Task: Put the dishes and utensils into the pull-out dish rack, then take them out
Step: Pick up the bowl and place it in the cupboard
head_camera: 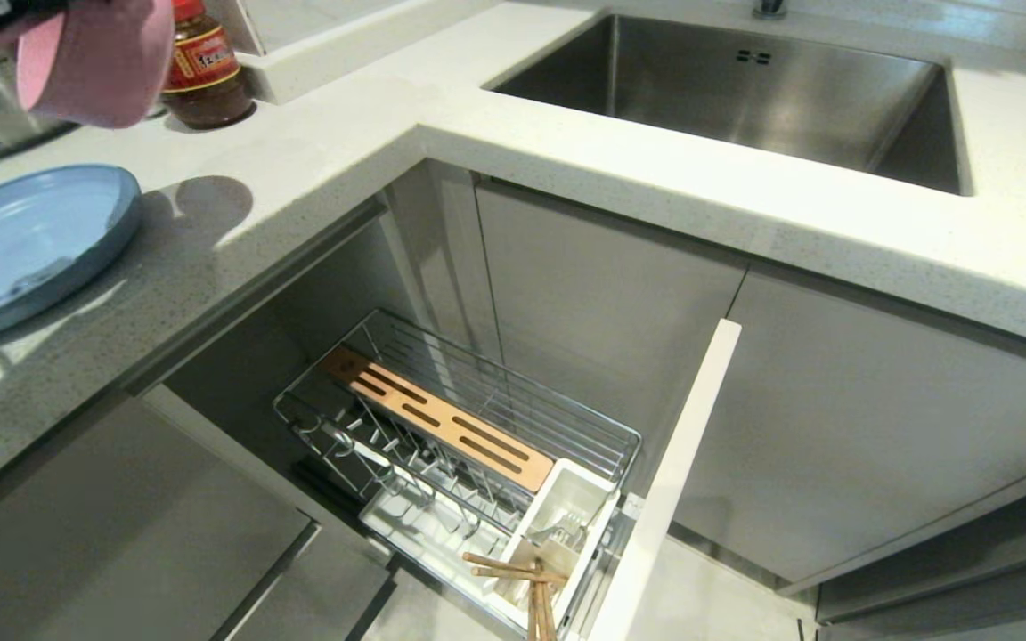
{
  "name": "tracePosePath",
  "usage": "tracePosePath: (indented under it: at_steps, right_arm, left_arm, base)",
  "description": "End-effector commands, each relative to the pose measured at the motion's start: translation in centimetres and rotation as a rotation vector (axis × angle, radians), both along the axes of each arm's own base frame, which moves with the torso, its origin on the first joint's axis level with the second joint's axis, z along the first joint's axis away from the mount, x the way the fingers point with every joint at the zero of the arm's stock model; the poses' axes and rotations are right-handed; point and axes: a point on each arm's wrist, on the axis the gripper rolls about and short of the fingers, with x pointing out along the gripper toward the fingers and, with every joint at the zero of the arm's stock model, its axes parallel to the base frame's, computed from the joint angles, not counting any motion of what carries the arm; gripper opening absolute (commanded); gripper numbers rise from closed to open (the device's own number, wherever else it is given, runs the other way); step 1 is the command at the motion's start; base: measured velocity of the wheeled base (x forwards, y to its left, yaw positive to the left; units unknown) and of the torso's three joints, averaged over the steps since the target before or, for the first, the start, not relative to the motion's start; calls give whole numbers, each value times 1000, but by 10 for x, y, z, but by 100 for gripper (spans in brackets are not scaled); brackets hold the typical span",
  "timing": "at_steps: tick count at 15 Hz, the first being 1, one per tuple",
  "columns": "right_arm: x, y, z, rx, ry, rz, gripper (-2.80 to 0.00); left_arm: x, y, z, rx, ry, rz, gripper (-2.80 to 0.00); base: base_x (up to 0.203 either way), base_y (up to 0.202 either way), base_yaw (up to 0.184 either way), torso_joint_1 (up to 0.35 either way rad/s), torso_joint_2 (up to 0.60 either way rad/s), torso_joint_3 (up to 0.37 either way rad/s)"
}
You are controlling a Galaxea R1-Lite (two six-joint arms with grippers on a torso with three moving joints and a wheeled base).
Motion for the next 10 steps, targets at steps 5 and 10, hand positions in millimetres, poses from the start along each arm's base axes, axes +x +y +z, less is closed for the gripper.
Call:
tracePosePath:
  at_steps: [5, 10]
  right_arm:
    - [0, 0, 0, 0, -5, 0, -280]
    - [0, 0, 0, 0, -5, 0, -280]
  left_arm:
    - [-73, -4, 14, -134, -97, -211, -280]
    - [-70, -34, -17, -259, 108, -318, -280]
  base:
    - [0, 0, 0, 0, 0, 0]
    - [0, 0, 0, 0, 0, 0]
